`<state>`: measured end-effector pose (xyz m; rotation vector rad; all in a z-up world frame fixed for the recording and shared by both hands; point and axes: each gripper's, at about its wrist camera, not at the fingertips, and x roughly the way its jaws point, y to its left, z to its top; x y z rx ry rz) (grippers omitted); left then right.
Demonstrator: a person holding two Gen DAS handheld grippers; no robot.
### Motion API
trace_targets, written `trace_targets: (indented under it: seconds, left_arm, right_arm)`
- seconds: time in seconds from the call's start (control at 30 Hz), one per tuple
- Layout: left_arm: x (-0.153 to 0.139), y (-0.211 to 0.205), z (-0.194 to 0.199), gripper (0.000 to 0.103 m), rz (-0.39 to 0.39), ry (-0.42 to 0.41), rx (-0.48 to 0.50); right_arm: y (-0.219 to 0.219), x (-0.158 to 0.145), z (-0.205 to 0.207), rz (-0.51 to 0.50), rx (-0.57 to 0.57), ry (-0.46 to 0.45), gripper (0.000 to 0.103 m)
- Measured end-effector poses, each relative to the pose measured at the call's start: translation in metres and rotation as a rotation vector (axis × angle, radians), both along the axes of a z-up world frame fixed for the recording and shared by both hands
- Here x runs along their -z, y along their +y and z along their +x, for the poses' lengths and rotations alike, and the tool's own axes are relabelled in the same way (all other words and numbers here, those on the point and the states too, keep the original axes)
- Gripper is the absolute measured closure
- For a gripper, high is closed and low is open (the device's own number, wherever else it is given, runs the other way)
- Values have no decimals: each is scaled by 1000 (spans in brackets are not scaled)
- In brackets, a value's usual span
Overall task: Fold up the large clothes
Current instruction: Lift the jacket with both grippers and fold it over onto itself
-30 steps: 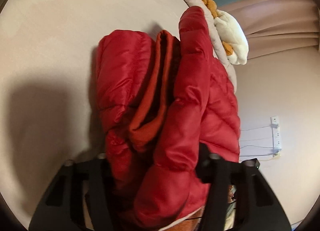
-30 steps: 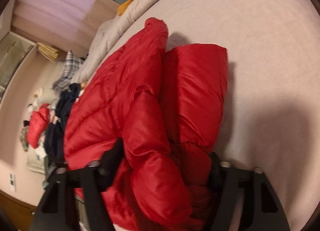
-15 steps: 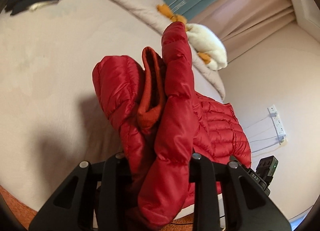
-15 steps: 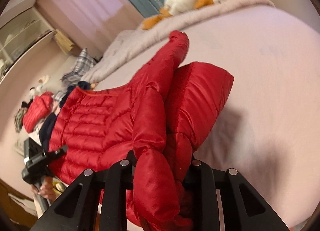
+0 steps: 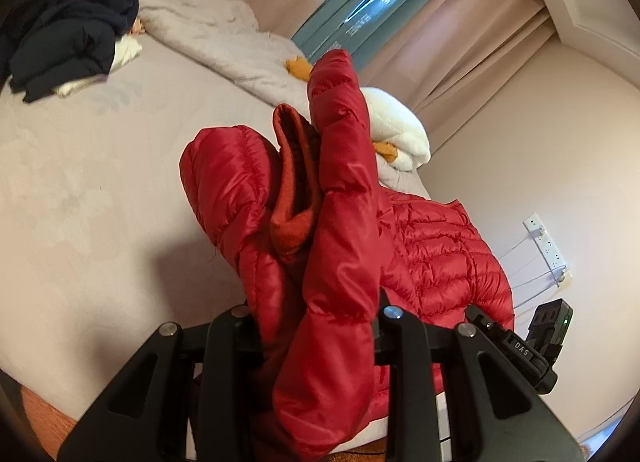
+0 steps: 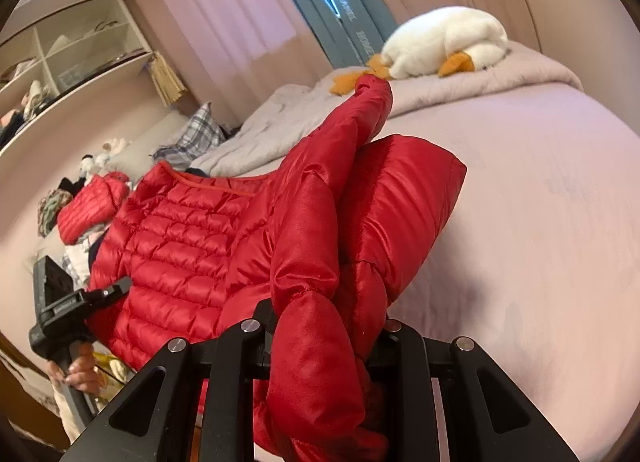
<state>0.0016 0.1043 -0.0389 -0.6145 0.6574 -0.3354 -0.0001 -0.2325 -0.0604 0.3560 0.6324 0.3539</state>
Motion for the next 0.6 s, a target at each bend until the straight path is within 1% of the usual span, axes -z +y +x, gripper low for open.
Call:
trace_targets:
  seconds: [0.1, 0.3, 0.4, 0.6]
  left_arm:
    - [-8, 7, 2, 75, -6, -25, -13]
    - [-26, 14, 11, 75, 4, -80, -34]
    - [-36, 14, 20, 75, 11, -107, -34]
    - [-42, 4, 44, 75, 28, -133, -16]
  right_arm:
    - [4, -9, 1, -9, -18, -29, 77]
    - [15, -26, 6, -58, -39, -96, 77]
    - [18, -33, 9, -70, -34, -132, 77]
    - [16, -37, 8, -90, -6, -174, 77]
